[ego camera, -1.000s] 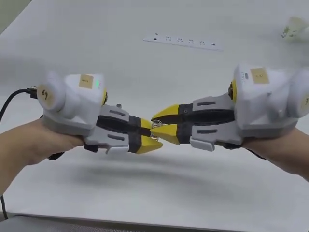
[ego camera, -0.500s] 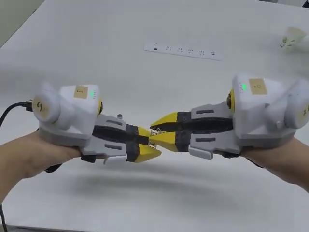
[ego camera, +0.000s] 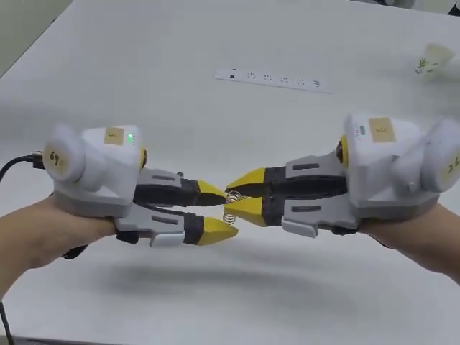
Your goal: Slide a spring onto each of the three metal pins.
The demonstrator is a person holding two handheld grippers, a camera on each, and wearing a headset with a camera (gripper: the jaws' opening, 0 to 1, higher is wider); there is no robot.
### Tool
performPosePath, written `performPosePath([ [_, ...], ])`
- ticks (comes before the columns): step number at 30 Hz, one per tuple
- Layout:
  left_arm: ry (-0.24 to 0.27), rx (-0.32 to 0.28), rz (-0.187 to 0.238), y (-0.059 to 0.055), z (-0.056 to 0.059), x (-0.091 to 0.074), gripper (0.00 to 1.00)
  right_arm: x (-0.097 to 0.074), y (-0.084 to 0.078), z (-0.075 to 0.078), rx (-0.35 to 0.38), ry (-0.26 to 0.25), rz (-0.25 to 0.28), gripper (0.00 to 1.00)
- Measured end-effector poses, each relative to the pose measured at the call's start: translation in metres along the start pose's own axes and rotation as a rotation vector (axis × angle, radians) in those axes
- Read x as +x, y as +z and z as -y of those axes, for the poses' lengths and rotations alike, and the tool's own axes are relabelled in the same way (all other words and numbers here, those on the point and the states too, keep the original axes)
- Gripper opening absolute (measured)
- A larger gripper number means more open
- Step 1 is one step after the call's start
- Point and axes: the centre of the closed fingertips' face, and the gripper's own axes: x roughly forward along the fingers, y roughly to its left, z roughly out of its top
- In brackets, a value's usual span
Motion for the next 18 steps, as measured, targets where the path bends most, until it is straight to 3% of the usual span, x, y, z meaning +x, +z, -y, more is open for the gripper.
performPosePath([
  [10, 0.063, -0.026, 0.013, 0.000, -0.009, -0.017, 0.31, 0.000, -0.003, 0.003, 0.005, -0.018, -0.003, 0.07],
  [18, 0.152, -0.045, 0.027, -0.004, -0.022, -0.038, 0.42, 0.000, -0.007, 0.006, 0.006, -0.035, -0.011, 0.07],
])
